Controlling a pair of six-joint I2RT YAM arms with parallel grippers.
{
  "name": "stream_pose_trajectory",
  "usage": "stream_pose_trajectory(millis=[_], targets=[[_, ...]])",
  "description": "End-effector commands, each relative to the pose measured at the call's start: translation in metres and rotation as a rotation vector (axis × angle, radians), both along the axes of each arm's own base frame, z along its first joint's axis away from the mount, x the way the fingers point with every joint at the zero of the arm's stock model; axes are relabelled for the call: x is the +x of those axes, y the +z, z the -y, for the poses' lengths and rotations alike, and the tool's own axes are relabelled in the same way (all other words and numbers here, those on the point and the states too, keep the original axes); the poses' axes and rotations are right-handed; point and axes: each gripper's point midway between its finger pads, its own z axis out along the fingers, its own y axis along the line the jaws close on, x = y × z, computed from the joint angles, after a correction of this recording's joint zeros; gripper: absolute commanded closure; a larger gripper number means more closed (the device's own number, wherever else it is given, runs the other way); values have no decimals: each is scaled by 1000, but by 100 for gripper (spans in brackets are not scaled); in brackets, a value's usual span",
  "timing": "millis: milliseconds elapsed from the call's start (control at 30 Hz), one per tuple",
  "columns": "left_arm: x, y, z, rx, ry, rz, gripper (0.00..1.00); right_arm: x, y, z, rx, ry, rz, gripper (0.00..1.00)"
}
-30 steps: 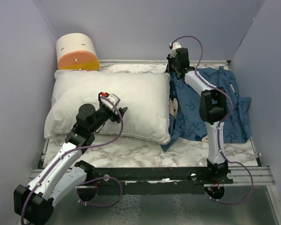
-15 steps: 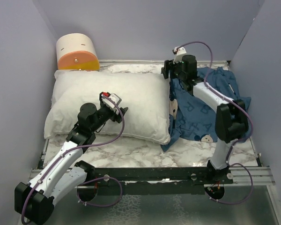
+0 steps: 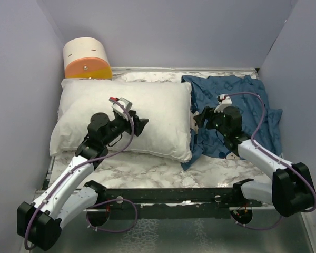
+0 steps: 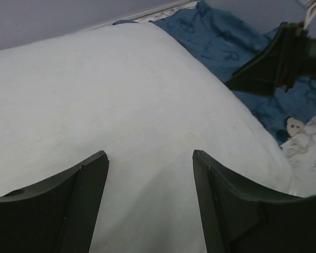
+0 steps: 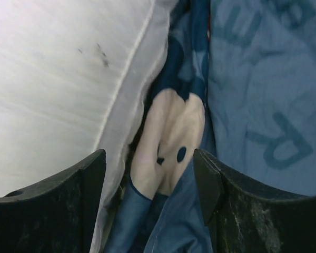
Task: Put the pillow into the pillowcase
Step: Adjust the pillowcase at the center of the board.
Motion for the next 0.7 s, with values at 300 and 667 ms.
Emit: stream_pose_trajectory(millis=[300, 667], targets=[[-157, -19, 142, -234, -239, -319, 33, -71, -49, 5, 129, -11, -199, 59], [-171, -147, 197, 335, -47, 18, 22, -86, -43, 5, 240, -75, -201, 60]])
